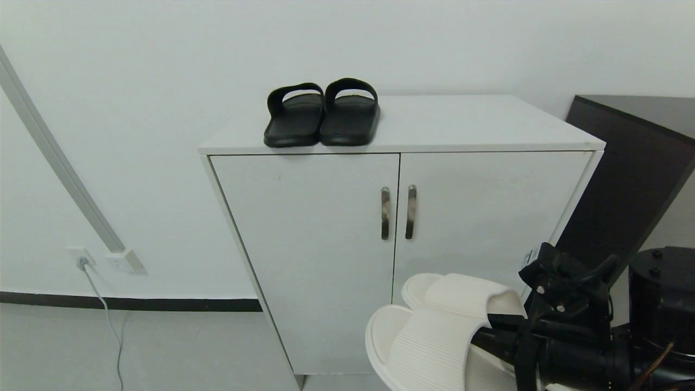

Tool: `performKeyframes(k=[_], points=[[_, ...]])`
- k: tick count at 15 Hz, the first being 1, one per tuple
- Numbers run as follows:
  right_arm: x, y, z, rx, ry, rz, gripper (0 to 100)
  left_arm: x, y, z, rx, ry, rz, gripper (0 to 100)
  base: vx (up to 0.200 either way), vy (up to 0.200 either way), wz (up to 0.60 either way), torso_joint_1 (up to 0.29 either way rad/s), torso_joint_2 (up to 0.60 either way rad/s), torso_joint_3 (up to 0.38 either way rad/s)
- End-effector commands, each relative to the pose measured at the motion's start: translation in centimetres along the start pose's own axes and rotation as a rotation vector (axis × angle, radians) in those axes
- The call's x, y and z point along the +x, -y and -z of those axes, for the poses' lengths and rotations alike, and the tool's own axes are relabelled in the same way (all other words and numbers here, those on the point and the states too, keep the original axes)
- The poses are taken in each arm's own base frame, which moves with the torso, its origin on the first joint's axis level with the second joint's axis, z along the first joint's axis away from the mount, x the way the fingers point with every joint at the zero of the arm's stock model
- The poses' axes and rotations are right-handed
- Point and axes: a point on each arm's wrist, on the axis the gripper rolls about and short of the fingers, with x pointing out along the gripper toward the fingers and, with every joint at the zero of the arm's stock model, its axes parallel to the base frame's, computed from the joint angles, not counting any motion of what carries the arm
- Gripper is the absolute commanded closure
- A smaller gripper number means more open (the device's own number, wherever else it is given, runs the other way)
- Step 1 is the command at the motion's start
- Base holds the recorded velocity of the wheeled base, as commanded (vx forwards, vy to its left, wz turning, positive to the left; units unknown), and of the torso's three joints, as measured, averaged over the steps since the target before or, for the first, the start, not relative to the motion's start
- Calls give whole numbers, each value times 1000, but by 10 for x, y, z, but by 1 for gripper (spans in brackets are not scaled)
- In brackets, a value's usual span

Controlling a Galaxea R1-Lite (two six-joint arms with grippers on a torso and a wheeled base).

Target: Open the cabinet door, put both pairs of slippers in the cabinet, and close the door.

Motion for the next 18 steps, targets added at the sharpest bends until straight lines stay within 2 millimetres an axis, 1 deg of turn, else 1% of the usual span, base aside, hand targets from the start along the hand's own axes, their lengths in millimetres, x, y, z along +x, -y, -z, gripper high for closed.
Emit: performKeyframes(k=[1,9,12,18], points=[[0,-1,1,-1,-3,-5,100,0,0,0,0,0,-1,0,0,0,0,-95,452,344],[0,-2,3,-22,-6,-8,100,0,0,0,0,0,-1,0,0,0,0,-47,428,368],[-1,-2,4,-26,-8,-8,100,0,0,0,0,0,-1,0,0,0,0,-1,113,106],[-1,-2,6,-26,-11,-9,100,0,0,0,-2,-1,1,0,0,0,0,0,0,0]])
